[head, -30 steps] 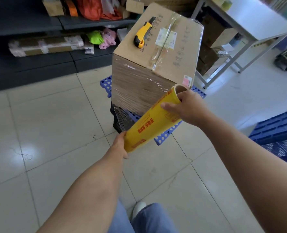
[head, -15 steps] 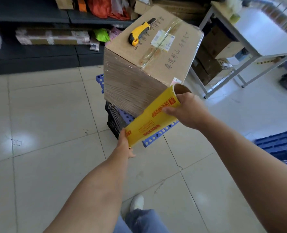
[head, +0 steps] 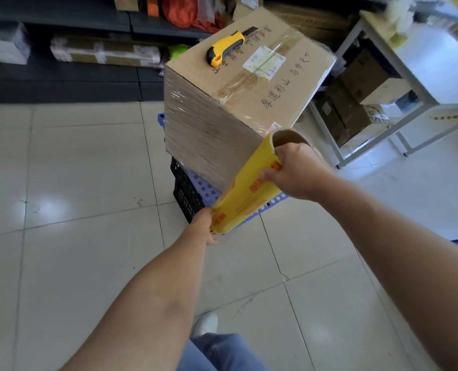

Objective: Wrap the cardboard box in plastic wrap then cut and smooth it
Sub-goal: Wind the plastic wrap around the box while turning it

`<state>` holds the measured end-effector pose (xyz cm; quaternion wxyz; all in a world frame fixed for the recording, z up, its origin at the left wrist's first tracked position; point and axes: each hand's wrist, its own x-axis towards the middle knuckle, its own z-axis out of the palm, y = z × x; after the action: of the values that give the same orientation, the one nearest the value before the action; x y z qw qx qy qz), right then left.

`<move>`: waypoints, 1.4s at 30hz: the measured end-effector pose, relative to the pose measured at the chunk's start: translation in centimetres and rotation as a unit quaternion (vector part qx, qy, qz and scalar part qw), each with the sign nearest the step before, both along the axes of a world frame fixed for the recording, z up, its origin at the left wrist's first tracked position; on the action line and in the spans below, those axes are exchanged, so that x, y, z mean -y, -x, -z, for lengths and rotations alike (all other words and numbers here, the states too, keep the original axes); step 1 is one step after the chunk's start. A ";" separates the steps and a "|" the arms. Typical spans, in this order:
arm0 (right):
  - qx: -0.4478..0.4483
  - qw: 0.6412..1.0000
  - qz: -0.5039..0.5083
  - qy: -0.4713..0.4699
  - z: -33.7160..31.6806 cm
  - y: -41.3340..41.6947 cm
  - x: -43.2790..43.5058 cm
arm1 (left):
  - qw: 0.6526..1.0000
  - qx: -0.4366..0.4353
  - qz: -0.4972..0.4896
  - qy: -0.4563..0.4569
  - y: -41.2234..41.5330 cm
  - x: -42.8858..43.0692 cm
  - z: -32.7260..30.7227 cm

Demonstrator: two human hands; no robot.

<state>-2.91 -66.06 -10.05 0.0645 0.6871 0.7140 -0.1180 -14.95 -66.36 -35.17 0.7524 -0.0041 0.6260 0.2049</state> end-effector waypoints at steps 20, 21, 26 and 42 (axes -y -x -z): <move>0.060 0.998 -0.004 -0.015 1.4 -1.9 0.4 | 0.909 -0.177 0.221 -0.306 3.3 -4.0 -11.9; 0.063 0.998 -0.006 -0.012 1.3 -1.8 0.4 | 0.897 -0.192 0.234 -0.324 3.7 -4.1 -12.8; 0.064 0.997 -0.021 0.027 0.6 -1.3 0.2 | 0.845 -0.233 0.287 -0.387 5.0 -3.8 -16.8; 0.113 0.987 -0.110 0.031 -0.3 -0.9 1.4 | 0.796 -0.238 0.368 -0.418 3.2 -3.3 -19.5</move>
<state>-2.04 -67.43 -9.75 0.1783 0.6109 0.7695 -0.0536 -18.13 -63.02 -15.65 0.5268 0.5902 0.5933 0.1491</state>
